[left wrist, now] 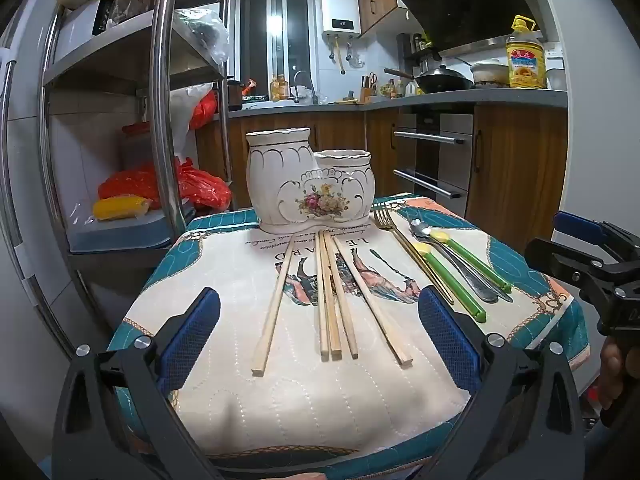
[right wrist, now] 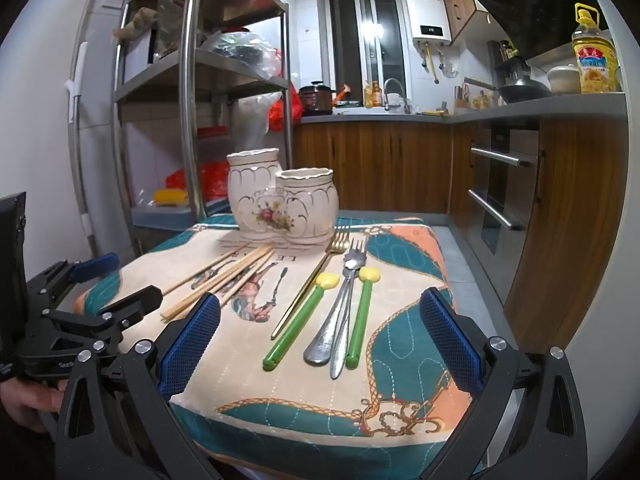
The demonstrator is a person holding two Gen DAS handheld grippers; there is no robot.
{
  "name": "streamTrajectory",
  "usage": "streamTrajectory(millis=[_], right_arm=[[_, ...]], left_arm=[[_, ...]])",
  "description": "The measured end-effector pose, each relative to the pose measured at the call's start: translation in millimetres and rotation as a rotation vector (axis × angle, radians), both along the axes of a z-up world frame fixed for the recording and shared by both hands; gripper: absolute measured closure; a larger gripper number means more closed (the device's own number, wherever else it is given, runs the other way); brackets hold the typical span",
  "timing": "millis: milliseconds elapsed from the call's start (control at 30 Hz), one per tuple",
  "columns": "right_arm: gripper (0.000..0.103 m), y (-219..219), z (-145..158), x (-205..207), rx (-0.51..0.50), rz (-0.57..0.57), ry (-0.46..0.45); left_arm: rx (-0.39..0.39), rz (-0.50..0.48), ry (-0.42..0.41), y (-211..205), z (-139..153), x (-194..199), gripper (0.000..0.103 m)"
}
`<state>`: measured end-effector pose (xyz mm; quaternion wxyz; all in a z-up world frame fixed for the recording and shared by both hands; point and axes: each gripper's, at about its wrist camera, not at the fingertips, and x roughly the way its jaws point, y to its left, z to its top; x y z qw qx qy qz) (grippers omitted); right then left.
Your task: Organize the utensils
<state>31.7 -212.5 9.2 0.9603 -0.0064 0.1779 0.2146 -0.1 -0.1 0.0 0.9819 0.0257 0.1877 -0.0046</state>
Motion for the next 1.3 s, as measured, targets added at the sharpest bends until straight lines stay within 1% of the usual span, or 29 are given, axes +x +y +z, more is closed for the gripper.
streamTrajectory(millis=[400,1300], right_arm=[[0.004,0.6,0.5,-0.6,-0.001,0.0,-0.004],[0.004,1.7,0.6,0.7,-0.002,0.0,-0.007]], left_arm=[[0.005,0.0,0.004,-6.8,1.2,-4.5,0.005],[0.004,-0.011,0.014,-4.8,-4.1,1.4,0.005]])
